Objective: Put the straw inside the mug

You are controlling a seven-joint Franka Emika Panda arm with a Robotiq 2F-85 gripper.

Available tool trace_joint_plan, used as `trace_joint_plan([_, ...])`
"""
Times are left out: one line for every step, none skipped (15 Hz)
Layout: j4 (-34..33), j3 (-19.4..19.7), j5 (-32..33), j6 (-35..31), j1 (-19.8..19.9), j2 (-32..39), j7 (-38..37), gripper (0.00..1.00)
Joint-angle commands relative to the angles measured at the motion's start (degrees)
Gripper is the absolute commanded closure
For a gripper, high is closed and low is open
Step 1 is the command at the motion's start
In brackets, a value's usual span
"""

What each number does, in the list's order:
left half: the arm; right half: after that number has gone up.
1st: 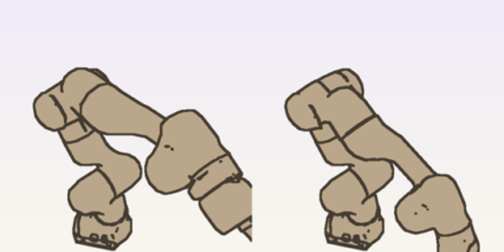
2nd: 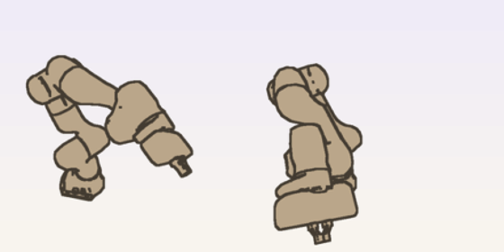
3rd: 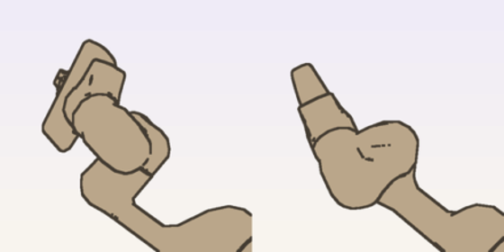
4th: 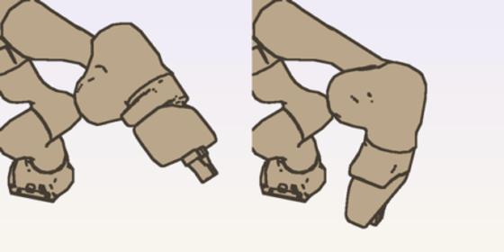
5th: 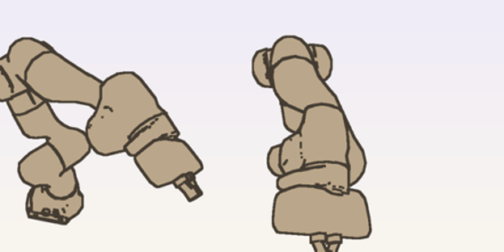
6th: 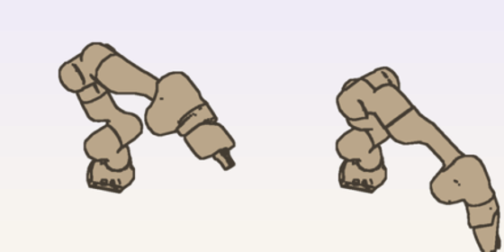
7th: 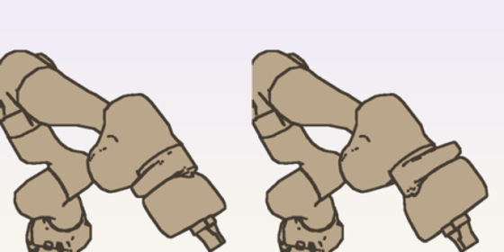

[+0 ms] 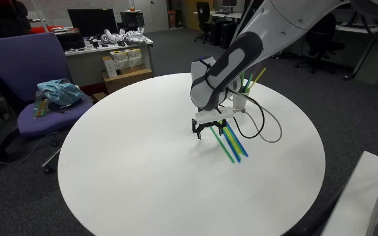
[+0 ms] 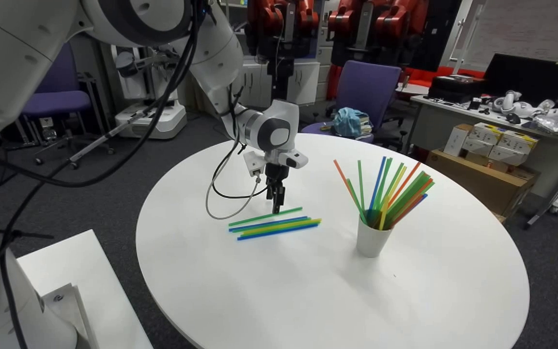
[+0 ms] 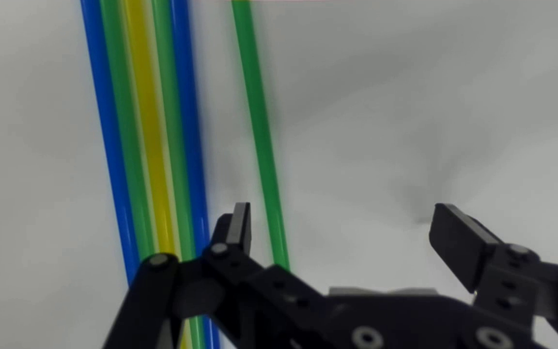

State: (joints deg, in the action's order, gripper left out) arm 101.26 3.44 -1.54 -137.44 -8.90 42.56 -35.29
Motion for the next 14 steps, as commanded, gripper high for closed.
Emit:
trace_joint_plan([-2.88,-0.43,-1.93,2.05,1.01,1.41,2.52,0.00])
trace_joint_plan([-3.11,-0.39,-2.04,2.04,1.02,1.66,2.60,0.04])
trace_joint_plan([-3.29,-0.33,-2.05,1.96,0.98,1.85,2.62,0.27])
trace_joint_plan([-3.55,-0.34,-2.07,1.90,0.97,1.99,2.69,0.29])
trace_joint_plan([-3.79,-0.31,-2.08,1.93,0.94,2.04,2.69,0.31])
trace_joint_plan([-4.01,-0.33,-2.17,1.91,0.97,2.08,2.69,0.40])
trace_joint_plan([-4.15,-0.30,-2.24,1.94,0.96,2.09,2.63,0.48])
trace_joint_plan([-4.28,-0.33,-2.41,1.94,1.00,2.11,2.64,0.55])
trace_joint_plan([-4.40,-0.32,-2.53,1.94,1.00,2.10,2.62,0.64])
trace_joint_plan([-4.51,-0.30,-2.61,1.95,0.99,2.09,2.60,0.70])
trace_joint_plan([-4.60,-0.24,-2.68,1.98,0.95,2.10,2.50,0.79])
trace_joint_plan([-4.69,-0.24,-2.76,1.97,0.97,2.14,2.49,0.86])
trace_joint_plan([-4.80,-0.20,-2.77,2.03,0.94,2.11,2.44,0.92])
trace_joint_plan([-4.88,-0.18,-2.80,2.03,0.94,2.13,2.42,0.99])
